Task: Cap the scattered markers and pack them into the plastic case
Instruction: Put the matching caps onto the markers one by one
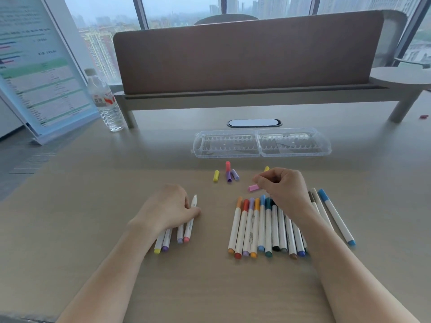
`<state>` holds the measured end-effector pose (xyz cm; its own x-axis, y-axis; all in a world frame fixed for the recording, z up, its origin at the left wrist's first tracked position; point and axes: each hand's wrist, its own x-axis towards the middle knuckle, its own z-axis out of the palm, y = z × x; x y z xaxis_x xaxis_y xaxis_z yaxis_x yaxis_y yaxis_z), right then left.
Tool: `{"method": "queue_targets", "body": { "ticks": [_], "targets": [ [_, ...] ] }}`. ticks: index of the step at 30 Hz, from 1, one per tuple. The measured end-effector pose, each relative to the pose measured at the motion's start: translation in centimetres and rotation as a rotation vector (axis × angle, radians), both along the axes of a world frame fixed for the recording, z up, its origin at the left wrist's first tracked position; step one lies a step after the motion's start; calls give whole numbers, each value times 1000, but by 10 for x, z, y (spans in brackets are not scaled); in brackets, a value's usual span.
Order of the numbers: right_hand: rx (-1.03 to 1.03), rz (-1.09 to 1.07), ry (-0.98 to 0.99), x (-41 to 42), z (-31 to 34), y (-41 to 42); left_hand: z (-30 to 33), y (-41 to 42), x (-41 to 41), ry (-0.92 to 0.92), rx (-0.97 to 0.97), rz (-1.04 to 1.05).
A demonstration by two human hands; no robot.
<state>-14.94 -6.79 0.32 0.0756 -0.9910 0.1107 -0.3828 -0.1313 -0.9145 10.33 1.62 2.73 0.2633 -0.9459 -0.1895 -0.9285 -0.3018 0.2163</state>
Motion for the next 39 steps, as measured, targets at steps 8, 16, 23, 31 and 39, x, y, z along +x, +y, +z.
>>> {"method": "queue_targets", "body": {
  "ticks": [8,16,23,31,39],
  "targets": [
    [27,-109,-60,-13,4,-5,3,-21,-18,528,-297,-23],
    [52,-161,-51,-21,-1,-16,-16,-17,-28,1112,-235,-4],
    [6,-146,51,-21,-2,-17,-17,-16,-31,1160,-209,-45],
    [-54,-97,145,-17,-7,-17,-15,-17,-23,1286,-243,27],
    [-74,-57,229,-14,-6,-24,-16,-19,-23,1320,-265,81]
  ]
}}
